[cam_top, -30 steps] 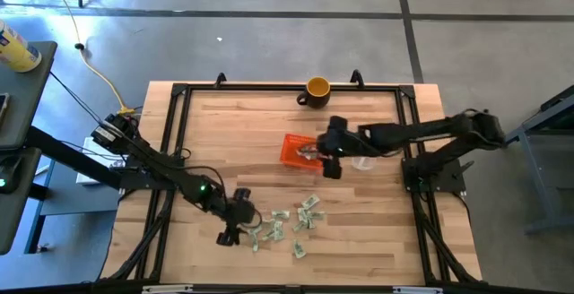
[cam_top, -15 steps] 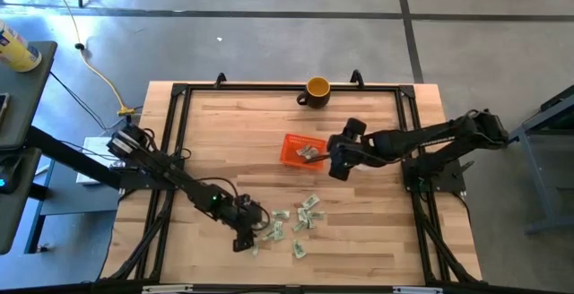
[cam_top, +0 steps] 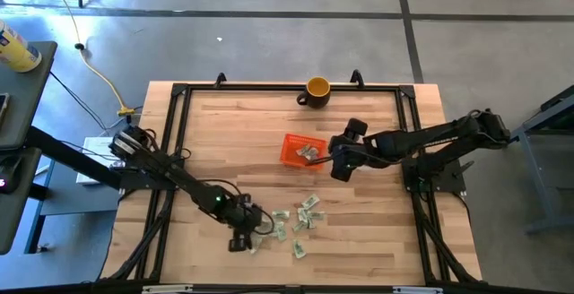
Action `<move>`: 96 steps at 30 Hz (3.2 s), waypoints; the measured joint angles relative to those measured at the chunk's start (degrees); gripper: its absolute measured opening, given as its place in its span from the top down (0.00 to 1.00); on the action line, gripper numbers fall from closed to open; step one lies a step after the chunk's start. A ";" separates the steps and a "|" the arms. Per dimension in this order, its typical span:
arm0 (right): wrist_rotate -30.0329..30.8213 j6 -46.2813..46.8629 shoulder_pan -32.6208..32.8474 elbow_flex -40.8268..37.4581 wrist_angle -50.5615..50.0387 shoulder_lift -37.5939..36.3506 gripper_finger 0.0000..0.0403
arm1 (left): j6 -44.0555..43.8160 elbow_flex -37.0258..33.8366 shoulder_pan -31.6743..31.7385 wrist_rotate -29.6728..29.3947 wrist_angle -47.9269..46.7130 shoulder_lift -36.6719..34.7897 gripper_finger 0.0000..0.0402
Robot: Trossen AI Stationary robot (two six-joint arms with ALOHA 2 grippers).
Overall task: Pick and place items into bin
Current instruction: Put the white stevia packet into the orange bin
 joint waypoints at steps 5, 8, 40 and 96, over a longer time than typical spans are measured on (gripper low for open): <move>1.49 2.43 0.21 0.00 -2.96 -0.10 0.34 | 8.86 4.13 4.85 1.30 -15.27 -7.96 0.92; 2.06 3.91 0.21 0.00 -2.66 -0.12 0.36 | 21.73 8.40 10.51 -3.29 -19.61 -11.07 0.94; -11.52 -15.15 12.91 -0.02 0.12 2.48 0.34 | 30.03 12.24 35.12 4.56 -10.04 -10.44 0.36; -32.26 -18.23 -16.10 17.13 -6.28 19.41 0.82 | 9.21 -8.51 3.00 -13.48 6.63 -8.35 0.39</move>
